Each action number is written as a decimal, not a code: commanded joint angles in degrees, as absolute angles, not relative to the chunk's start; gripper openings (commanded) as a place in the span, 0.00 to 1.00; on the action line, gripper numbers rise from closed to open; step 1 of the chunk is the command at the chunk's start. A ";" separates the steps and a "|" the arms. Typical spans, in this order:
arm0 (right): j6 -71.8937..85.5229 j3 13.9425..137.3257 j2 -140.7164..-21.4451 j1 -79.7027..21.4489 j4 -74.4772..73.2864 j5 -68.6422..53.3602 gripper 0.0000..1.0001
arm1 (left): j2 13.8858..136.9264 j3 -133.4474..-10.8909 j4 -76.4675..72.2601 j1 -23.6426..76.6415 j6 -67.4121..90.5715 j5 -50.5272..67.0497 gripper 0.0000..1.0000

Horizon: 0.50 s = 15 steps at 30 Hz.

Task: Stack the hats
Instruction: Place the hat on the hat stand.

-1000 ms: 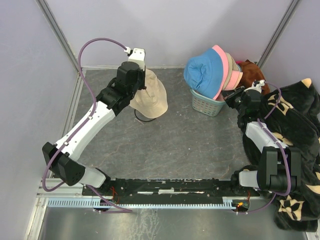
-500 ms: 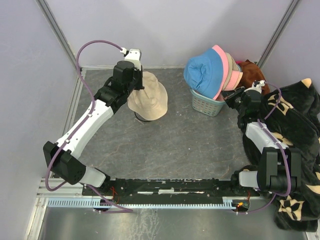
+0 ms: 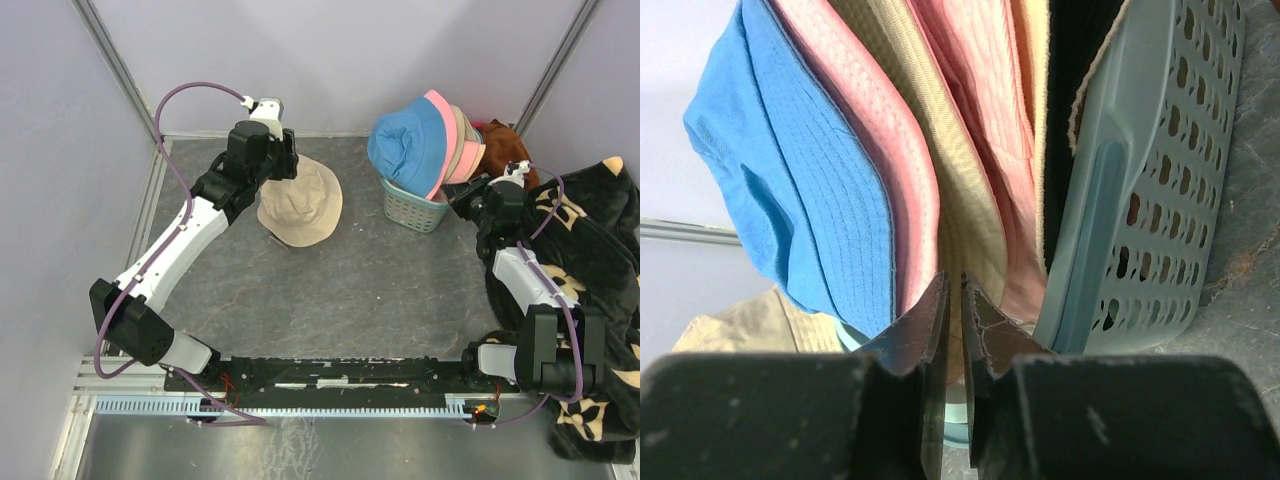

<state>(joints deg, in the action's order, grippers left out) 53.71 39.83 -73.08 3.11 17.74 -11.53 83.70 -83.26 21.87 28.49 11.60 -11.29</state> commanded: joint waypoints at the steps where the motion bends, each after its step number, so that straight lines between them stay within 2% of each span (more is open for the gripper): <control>1: 52.51 40.35 -71.10 3.16 17.73 -11.16 0.17 | 82.08 -84.81 18.71 27.97 13.42 -9.62 0.60; 12: 50.77 41.94 -68.34 3.08 15.11 -11.52 0.28 | 84.47 -88.80 19.01 27.97 12.35 -6.89 0.62; 15: 49.90 42.31 -66.75 3.08 13.33 -10.64 0.35 | 86.93 -90.86 19.65 28.02 11.84 -6.03 0.62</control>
